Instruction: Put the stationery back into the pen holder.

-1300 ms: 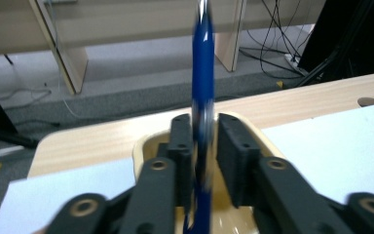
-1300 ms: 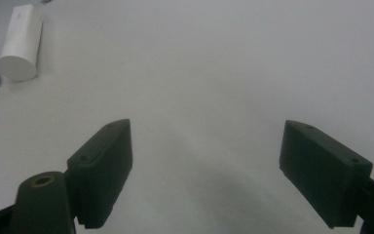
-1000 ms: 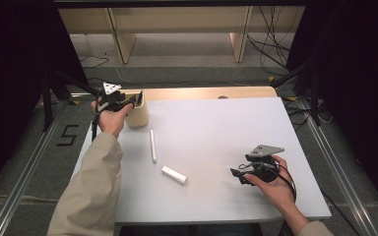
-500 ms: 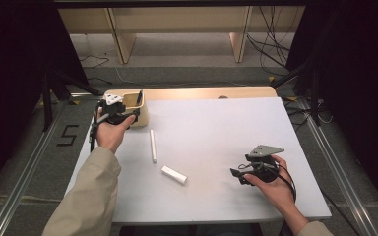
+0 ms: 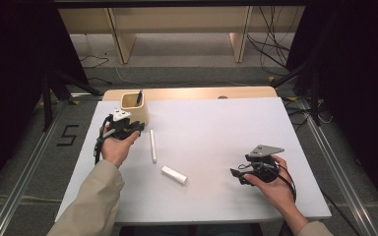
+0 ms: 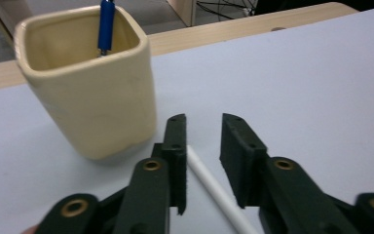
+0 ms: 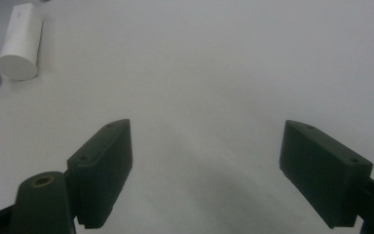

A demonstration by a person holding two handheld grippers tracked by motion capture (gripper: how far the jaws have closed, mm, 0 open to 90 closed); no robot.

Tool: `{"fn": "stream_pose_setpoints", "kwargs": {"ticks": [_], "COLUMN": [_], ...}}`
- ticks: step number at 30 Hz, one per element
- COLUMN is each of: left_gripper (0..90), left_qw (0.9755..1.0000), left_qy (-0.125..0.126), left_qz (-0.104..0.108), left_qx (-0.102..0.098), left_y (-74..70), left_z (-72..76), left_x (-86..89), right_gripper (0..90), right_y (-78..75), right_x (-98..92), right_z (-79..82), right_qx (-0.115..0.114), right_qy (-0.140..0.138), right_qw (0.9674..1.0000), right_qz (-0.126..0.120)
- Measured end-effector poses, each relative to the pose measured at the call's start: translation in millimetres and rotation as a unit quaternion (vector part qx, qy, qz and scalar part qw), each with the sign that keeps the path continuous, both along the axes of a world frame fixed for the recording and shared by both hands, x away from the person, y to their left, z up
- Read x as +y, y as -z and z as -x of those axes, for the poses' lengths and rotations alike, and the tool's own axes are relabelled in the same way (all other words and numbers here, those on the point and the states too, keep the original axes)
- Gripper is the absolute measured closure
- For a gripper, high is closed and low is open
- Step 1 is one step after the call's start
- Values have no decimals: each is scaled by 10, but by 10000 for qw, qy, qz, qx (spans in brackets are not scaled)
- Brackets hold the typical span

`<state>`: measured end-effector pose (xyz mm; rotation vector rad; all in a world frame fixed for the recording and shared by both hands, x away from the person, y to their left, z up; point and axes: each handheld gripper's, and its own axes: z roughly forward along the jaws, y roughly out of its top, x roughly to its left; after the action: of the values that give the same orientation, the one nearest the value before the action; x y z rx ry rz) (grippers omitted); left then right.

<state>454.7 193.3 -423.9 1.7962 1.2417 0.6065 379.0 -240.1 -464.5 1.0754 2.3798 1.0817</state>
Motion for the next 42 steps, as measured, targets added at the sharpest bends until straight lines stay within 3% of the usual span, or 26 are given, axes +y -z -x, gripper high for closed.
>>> {"fn": "stream_pose_setpoints", "kwargs": {"ticks": [3, 6, 17, 29, 33, 42], "left_gripper": [838, 894, 896, 896, 882, 683], "left_qw": [10000, 9997, 9974, 9946, 9953, 9963], "left_qy": [66, 127, 398, 617, 482, -18], "left_qz": [-20, -12, -194, -442, -508, -495], "left_qx": [36, 199, 561, 715, 661, 704], "left_y": [43, 84, 268, 396, 403, 385], "left_z": [42, 73, 167, 228, 203, 117], "left_x": [-34, -64, -188, -314, -329, -404], "right_gripper": [204, 204, 204, 204, 204, 204], "right_y": [1, 0, -1, -2, 1, 4], "right_x": [2, 3, 3, 5, 6, 9], "right_z": [0, 2, 1, 2, 0, -1], "right_qx": [6, 3, 2, 4, 11, 26], "right_qy": [0, 3, -7, -23, -32, -32], "right_qw": [10000, 10000, 10000, 10000, 10000, 10000], "right_qz": [3, -2, -1, 7, 13, 15]}}
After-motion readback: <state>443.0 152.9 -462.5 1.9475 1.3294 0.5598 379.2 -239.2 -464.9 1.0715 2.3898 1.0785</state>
